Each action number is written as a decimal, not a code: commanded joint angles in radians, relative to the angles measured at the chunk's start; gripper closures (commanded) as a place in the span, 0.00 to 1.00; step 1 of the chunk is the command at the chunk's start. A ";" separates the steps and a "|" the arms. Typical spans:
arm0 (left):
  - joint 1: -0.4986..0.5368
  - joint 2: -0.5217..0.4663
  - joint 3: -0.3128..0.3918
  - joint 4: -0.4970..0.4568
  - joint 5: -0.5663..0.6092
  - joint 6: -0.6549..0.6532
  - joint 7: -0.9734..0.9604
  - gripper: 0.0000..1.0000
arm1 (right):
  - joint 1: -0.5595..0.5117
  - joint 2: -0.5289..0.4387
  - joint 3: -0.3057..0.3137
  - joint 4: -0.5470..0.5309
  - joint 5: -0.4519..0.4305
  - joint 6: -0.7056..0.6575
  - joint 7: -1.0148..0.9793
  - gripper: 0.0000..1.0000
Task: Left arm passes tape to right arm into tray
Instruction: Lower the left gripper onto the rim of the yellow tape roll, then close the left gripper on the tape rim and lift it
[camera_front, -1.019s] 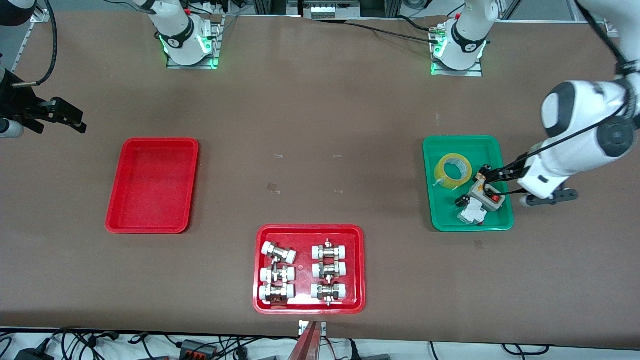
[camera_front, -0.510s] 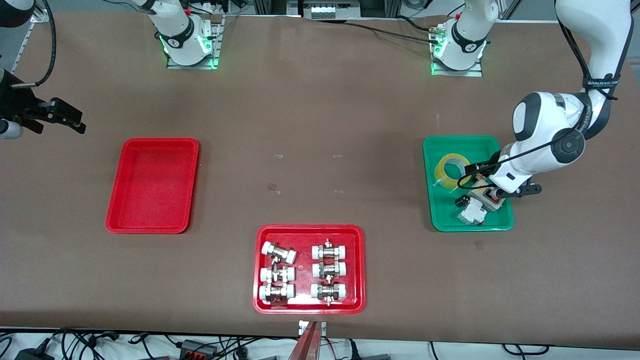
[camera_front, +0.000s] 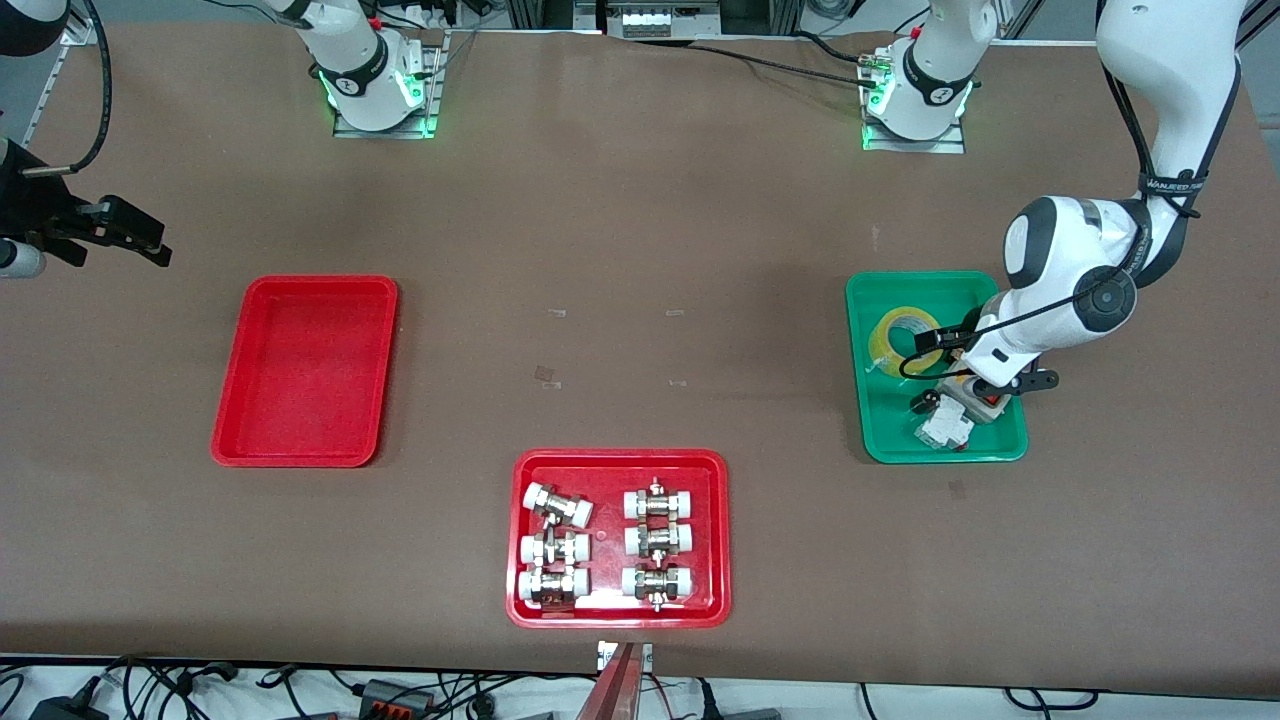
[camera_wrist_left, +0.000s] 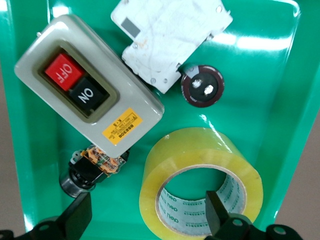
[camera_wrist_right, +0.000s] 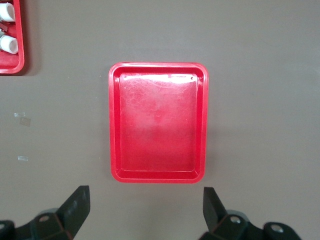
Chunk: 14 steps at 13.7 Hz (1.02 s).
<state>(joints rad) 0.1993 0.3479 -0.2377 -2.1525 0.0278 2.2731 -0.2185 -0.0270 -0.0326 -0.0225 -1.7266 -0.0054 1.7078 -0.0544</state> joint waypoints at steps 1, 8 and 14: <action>0.000 -0.004 -0.005 -0.041 0.014 0.045 -0.016 0.00 | -0.008 -0.007 0.003 -0.007 0.004 -0.008 -0.019 0.00; 0.000 -0.006 -0.006 -0.083 0.014 0.083 -0.044 0.03 | -0.010 -0.007 0.001 -0.007 0.004 -0.010 -0.019 0.00; -0.029 -0.006 -0.006 -0.081 0.014 0.080 -0.079 0.50 | -0.010 -0.009 0.001 -0.007 0.004 -0.010 -0.021 0.00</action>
<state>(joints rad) 0.1716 0.3529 -0.2407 -2.2200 0.0278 2.3396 -0.2738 -0.0288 -0.0326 -0.0234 -1.7266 -0.0054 1.7032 -0.0544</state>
